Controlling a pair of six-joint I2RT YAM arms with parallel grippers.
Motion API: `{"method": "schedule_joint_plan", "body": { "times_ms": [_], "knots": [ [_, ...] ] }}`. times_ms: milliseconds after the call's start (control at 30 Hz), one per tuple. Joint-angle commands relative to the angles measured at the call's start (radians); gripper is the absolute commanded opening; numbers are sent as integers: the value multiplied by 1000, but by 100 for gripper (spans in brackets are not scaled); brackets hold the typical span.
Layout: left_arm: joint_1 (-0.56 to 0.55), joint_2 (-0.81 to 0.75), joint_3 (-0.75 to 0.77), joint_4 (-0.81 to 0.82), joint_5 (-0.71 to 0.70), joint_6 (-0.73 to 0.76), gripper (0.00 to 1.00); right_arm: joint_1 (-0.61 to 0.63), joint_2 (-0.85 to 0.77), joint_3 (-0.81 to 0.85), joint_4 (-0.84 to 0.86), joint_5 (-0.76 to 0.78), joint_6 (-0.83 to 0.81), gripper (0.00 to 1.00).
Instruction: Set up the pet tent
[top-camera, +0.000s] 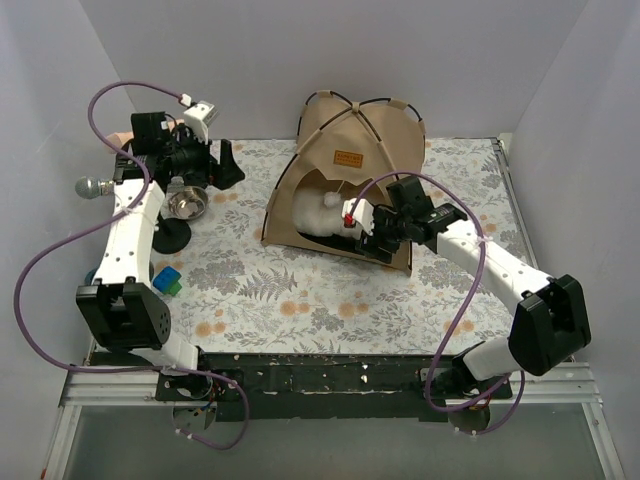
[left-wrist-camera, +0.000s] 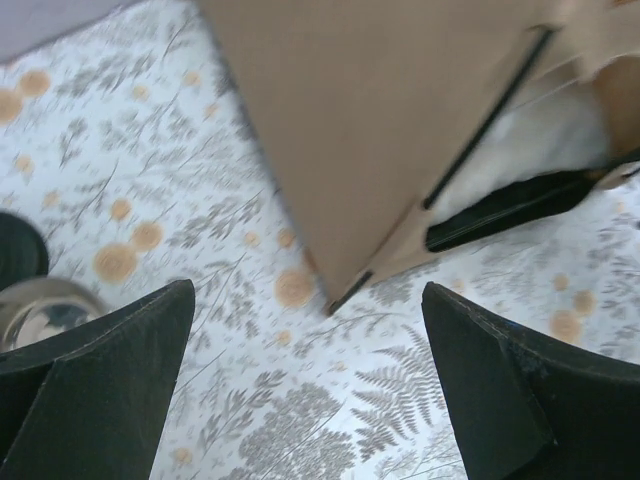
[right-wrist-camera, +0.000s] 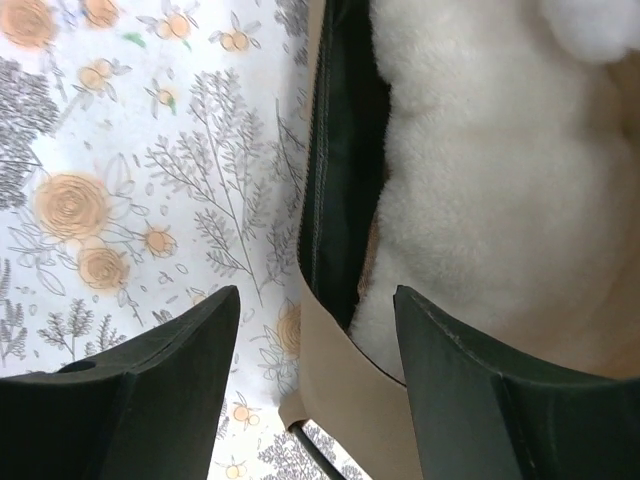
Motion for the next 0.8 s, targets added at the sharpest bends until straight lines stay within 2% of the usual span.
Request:
{"method": "schedule_joint_plan", "body": {
  "times_ms": [0,100,200,267,400,633,767],
  "knots": [
    [-8,58,-17,-54,-259,101,98,7,-62,56,-1,-156,-18,72],
    [-23,103,-13,-73,-374,193,96,27,-65,88,-37,-179,-10,70],
    [-74,118,-56,-46,-483,257,95,38,-79,50,-48,-169,-38,60],
    [-101,145,-67,-47,-538,271,93,70,-91,-34,5,-102,-41,49],
    [-160,231,-84,-50,-734,303,93,118,-47,-163,74,79,-49,36],
    [-172,382,-86,55,-975,328,92,107,51,-208,246,294,-62,32],
    [-166,432,-130,181,-1038,389,92,76,122,-144,271,315,-50,31]
  ]
}}
